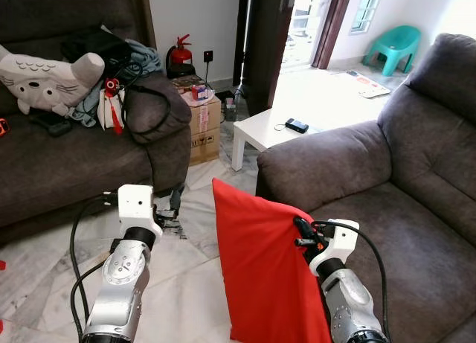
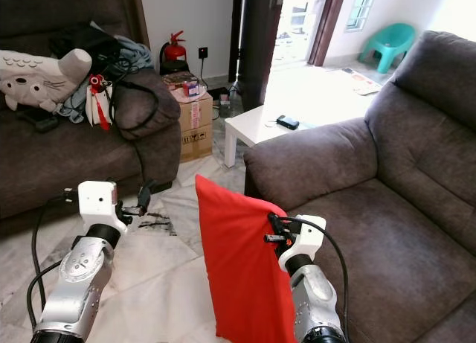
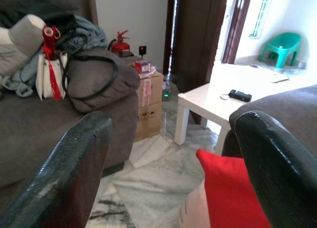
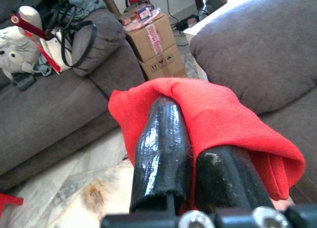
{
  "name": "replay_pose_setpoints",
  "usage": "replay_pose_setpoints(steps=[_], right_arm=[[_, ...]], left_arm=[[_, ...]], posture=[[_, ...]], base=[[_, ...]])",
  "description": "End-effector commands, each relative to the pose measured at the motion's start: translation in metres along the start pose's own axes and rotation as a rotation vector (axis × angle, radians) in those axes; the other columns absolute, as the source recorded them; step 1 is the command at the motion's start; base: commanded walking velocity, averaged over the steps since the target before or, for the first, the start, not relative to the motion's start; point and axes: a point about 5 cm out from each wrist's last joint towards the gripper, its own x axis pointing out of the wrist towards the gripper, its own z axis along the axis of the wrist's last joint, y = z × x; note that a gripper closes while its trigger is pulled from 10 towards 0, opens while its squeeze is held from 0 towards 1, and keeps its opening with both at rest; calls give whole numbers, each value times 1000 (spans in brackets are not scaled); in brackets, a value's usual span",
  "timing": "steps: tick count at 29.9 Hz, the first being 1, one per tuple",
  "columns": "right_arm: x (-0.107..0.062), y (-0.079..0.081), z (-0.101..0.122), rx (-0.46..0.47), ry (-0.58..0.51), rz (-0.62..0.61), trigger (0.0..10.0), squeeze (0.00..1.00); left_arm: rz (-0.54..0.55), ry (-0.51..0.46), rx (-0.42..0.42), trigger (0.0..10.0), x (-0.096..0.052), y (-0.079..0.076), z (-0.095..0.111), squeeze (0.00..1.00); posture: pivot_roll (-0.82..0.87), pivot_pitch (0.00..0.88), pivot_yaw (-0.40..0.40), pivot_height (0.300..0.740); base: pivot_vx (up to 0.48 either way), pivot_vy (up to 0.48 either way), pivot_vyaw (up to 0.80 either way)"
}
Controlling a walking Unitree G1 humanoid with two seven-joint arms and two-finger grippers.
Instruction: Move the pillow to the sofa from floor
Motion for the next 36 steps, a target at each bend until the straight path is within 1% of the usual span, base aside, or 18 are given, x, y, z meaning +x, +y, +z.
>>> replay_pose_setpoints(steps=[1,2,8,22,27,30,36], right_arm=[[11,1,27,-41,-110,23,10000,0],[11,1,27,-43,-107,23,10000,0],[10,-3,26,-37,-95,12,10000,0],[11,-3,25,-41,-92,3,10000,0],[11,-3,26,-39,-91,15,10000,0],[11,-3,26,-39,-91,23,10000,0],[12,-2,27,-49,-89,30,10000,0]], left_arm=[[-7,-5,18,10000,3,-2,2,0],[-8,-4,17,10000,3,-2,2,0],[-21,2,10,10000,3,-4,1,0],[-22,13,-1,10000,3,-2,0,0],[-30,19,-6,10000,4,-2,0,0],[-38,29,-27,10000,3,-1,-1,0],[-49,40,-28,10000,2,0,-3,0]], posture=[[133,0,-114,740],[133,0,-114,740],[129,0,-111,740],[130,0,-108,740],[131,0,-108,740],[132,0,-110,740],[133,0,-111,740]], base=[[0,0,0],[0,0,0],[0,0,-676],[0,0,-688],[0,0,-686],[0,0,-688],[0,0,-686]])
